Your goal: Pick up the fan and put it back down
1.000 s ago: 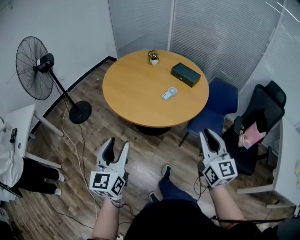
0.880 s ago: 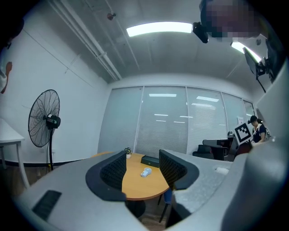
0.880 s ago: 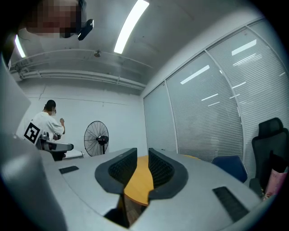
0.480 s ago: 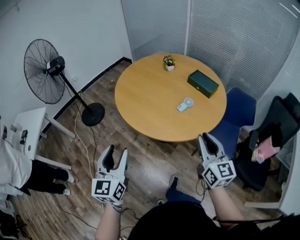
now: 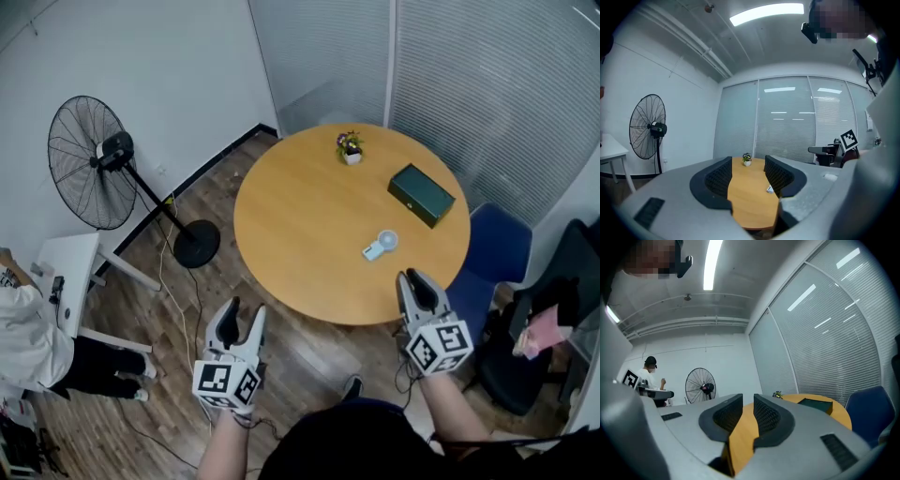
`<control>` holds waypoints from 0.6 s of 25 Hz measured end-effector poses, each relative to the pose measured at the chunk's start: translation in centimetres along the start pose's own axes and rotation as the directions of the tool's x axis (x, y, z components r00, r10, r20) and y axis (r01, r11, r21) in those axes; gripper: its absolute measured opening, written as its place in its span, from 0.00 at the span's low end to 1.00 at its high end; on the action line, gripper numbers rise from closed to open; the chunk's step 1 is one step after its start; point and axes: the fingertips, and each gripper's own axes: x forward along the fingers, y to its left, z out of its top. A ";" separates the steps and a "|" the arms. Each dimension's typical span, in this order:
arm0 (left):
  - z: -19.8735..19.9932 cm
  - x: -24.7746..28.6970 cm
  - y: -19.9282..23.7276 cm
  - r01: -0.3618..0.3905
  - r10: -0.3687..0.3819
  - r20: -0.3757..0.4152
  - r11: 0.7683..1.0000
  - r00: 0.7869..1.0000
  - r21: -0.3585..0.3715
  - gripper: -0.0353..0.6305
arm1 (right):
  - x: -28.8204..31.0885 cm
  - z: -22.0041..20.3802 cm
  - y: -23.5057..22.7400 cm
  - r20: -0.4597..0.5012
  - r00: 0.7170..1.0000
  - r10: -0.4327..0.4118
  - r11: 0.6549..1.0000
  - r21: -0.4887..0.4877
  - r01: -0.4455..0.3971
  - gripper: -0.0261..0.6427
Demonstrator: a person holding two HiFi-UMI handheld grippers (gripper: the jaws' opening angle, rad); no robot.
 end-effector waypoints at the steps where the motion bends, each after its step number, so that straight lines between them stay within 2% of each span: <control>1: 0.2 1.0 -0.1 -0.001 0.001 -0.003 1.000 1.000 -0.002 0.38 | 0.8 0.0 -0.7 -0.002 1.000 0.002 1.000 0.014 -0.002 0.16; 9: 0.6 7.7 1.4 -0.002 0.002 -0.022 1.000 1.000 -0.007 0.38 | 6.4 -0.2 -5.0 -0.026 1.000 -0.015 0.998 0.067 0.017 0.15; 15: 0.3 14.7 4.5 0.084 -0.084 -0.037 0.996 0.996 -0.017 0.38 | 10.4 -0.2 -7.2 -0.027 0.993 -0.115 0.991 0.073 0.117 0.15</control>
